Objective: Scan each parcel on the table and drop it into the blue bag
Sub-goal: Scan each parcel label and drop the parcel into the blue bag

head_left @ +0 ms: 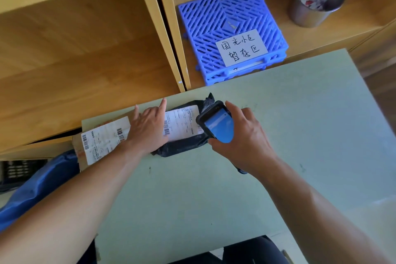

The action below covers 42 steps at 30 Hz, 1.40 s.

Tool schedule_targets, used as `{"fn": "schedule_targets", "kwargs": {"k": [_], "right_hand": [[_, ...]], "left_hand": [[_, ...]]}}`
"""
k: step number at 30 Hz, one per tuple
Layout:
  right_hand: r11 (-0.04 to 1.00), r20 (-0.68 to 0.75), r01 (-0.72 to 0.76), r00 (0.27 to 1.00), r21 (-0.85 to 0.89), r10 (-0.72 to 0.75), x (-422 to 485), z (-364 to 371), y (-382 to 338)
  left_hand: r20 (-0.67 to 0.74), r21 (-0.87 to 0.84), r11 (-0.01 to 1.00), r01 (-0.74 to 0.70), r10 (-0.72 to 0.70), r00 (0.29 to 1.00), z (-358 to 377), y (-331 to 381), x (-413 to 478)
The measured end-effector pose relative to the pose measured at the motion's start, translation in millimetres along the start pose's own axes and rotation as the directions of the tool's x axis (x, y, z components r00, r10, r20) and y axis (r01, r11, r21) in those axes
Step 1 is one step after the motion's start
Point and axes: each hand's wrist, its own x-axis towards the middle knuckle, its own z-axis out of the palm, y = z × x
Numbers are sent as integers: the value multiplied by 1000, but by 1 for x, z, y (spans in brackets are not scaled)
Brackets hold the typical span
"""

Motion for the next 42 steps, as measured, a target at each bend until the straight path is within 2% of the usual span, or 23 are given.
{"fn": "schedule_targets", "kwargs": {"k": [3, 6, 12, 16, 20, 25, 28, 32, 35, 39, 42], "right_hand": [[1000, 4, 14, 1000, -4, -14, 0, -1, -4], [1000, 9, 21, 1000, -17, -21, -2, 0, -7], [999, 19, 28, 999, -36, -28, -10, 1, -12], [997, 6, 44, 999, -65, -43, -18, 2, -16], [988, 40, 110, 994, -104, -106, -32, 4, -21], [955, 90, 195, 980, -225, -179, -55, 12, -30], [924, 117, 284, 958, -255, -262, -69, 13, -37], [867, 174, 416, 908, -275, -381, -93, 19, -52], [842, 161, 461, 887, -279, -432, -110, 24, -63], [815, 173, 499, 867, -296, -468, -128, 30, -76], [794, 195, 522, 853, -313, -484, -139, 35, -82]], "left_hand": [[-79, -108, 994, -31, 22, 997, -4, 2, -2], [-74, -319, 947, 30, -56, 996, -9, -2, -3], [49, -566, 808, 164, -166, 985, -23, -1, -14], [68, -696, 696, 177, -181, 981, -35, 2, -22], [88, -824, 533, 193, -215, 973, -52, 5, -37], [80, -901, 399, 167, -225, 971, -80, 0, -65], [82, -888, 437, 144, -157, 984, -104, -12, -83], [296, -820, 513, 252, 4, 955, -147, -43, -109], [384, -795, 532, 294, 66, 921, -163, -58, -127], [368, -750, 600, 278, 31, 929, -164, -63, -155], [360, -769, 555, 317, -32, 932, -157, -71, -175]]}}
